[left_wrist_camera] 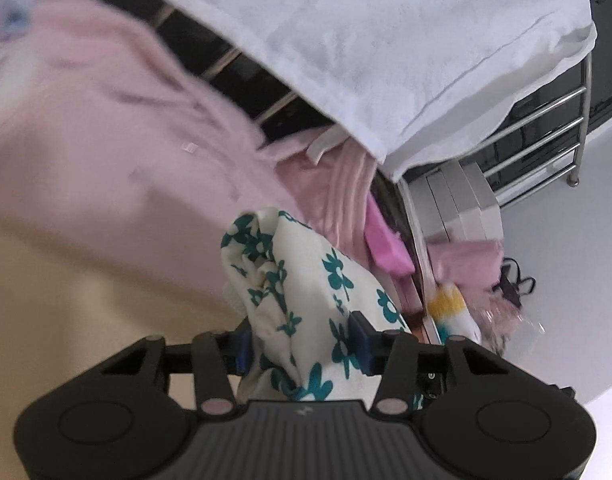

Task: Fold clothes
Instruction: 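Carry the rolled shirt onto the pink blanket and open both grippers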

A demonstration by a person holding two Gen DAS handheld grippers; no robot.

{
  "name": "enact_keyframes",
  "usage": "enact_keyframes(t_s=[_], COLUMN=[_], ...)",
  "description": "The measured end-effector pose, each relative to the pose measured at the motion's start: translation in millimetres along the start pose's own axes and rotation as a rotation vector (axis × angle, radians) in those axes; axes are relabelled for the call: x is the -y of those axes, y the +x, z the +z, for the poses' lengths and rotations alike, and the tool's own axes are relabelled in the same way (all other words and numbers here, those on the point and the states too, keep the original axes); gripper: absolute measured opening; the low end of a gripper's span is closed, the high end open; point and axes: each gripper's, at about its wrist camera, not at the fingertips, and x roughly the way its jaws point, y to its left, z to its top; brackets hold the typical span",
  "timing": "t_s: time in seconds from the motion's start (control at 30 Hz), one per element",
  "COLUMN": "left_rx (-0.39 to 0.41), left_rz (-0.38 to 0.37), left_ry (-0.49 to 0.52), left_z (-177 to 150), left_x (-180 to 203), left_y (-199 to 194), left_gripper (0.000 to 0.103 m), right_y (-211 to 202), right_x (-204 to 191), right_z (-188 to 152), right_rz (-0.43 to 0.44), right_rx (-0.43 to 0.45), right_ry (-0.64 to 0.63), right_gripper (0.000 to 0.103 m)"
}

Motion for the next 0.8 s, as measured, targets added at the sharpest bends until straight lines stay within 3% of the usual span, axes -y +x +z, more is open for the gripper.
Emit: enact_keyframes(t_s=[0.17,0.47,0.57,0.63,0.67,0.8], left_rx=[0.010,0.002,0.021,0.045,0.064,0.107], left_rz=[-0.028,0.080,0.117,0.151,0.166,0.161], left_ry=[-0.030,-0.044,0.015,0.053,0.075,0.102], left_z=[34.1,48.1,44.9,43.6,43.5,51.2], left_x=[-14.2,-61.2,-61.0,-54.8,-51.5,-41.2], left_y=[64.9,152.1,159.9,158.0,155.1,136.2], left_gripper=[0.046,0.046,0.049,0.062,0.063,0.063], right_y=[34.1,117.1,139.1,140.8,138.2,112.8], right_x=[28.1,91.6,101.0,102.6,101.6,79.7], right_z=[57.3,97.6,99.7,101.1,102.2,105.3], right_rz=[-0.014,-0.115,-0.192,-0.200,-0.212,-0.280], right_rx=[0.034,-0.027,-0.061,-0.053,-0.043,0.047], right_ry=[-0.037,-0.034,-0.089,-0.096,-0.090,-0.176], right_gripper=[0.033,0.033,0.037,0.043,0.047,0.048])
